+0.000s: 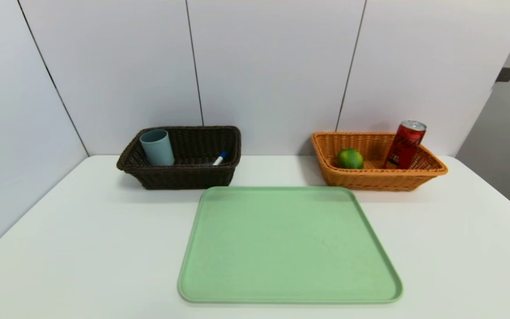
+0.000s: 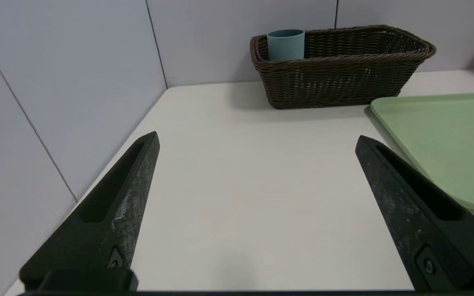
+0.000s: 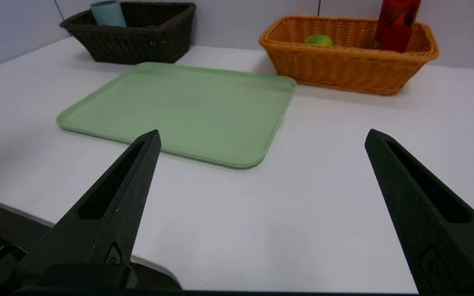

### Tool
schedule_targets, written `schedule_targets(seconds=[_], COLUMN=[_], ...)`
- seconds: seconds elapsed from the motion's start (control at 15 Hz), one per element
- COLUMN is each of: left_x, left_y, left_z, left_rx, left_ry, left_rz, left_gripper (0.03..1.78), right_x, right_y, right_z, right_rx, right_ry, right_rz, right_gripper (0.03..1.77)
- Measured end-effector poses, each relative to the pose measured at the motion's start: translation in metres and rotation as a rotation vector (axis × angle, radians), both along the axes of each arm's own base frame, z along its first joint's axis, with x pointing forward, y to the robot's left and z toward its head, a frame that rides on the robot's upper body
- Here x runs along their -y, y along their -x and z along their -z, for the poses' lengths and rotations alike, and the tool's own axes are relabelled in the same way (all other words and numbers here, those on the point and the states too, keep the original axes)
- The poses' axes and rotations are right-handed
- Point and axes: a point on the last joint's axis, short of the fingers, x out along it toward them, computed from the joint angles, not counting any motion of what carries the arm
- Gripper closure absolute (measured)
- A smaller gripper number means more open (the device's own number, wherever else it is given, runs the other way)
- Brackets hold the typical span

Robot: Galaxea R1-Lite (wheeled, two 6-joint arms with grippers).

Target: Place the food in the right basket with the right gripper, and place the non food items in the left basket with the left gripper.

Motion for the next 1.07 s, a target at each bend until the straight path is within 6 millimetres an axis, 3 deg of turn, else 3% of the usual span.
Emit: schedule_targets(seconds=[0.13,0.47,0.8,1.07], left_x=[0.000,0.000,0.000,0.001], left_y=[0.002,0.000,-0.002,-0.006], left_z=[-0.002,0.001,0.006,0.024], left_rx=[0.042,0.102,0.099,-0.072], left_ry=[-0.009,-0.112,-0.123,-0.118], left_rz=[-0.009,-0.040,-0.024,0.021], left_gripper=[0.12,0.12,0.12,0.12], right_x=[0.001,0.005,0.005,0.006], right_y=[0.000,-0.027,-0.037,-0.038], right_z=[-0.002,0.029,0.047,0.055], right_rx=[0.066,0.174,0.182,0.094], right_ry=[0.058,0.267,0.256,0.199], right_rz=[0.039,0.245,0.254,0.269], right_gripper=[0.09,0.09,0.09,0.09])
